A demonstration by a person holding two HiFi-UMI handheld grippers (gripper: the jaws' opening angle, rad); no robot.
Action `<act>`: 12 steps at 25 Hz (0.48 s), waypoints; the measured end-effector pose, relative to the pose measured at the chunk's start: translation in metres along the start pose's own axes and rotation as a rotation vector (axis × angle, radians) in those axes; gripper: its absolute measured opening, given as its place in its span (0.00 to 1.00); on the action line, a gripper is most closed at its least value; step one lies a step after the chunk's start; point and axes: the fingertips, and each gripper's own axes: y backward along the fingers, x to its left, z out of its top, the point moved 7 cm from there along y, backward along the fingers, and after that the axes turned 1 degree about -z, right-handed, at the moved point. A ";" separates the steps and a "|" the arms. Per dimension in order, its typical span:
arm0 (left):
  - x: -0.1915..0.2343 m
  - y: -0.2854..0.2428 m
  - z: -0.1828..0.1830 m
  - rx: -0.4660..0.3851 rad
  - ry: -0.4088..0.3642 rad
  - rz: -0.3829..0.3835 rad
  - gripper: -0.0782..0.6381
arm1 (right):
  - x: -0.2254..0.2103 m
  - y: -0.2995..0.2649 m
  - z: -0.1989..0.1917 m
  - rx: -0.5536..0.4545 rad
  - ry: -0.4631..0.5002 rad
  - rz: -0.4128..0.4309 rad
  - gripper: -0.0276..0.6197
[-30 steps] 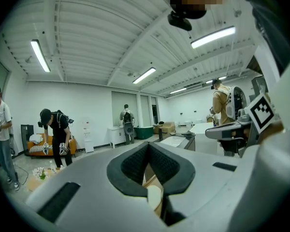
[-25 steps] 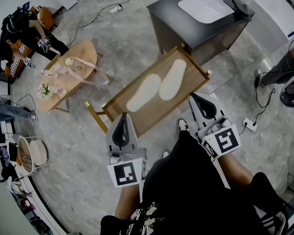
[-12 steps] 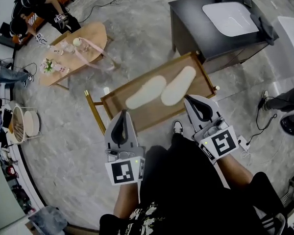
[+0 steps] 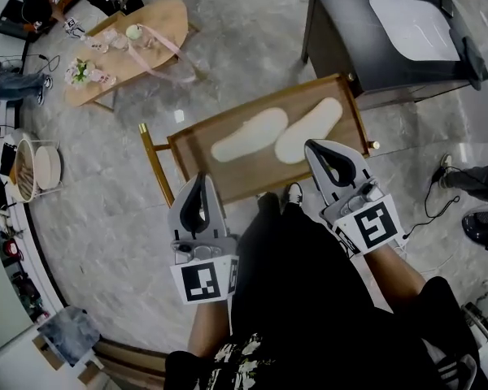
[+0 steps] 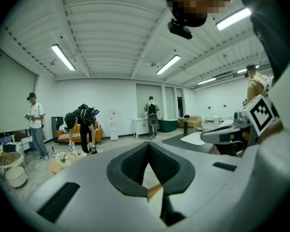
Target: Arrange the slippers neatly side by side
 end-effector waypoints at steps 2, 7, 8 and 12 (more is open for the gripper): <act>0.007 -0.006 -0.005 -0.005 0.007 -0.007 0.11 | 0.002 -0.010 -0.002 0.013 0.010 -0.001 0.03; 0.025 -0.015 -0.004 -0.048 0.033 -0.001 0.11 | 0.013 -0.027 0.006 0.019 0.018 0.005 0.03; 0.028 -0.017 -0.003 -0.055 0.039 0.000 0.11 | 0.013 -0.031 0.008 0.022 0.008 0.010 0.03; 0.043 -0.024 -0.006 -0.048 0.048 -0.005 0.11 | 0.019 -0.052 0.023 0.008 0.028 0.018 0.03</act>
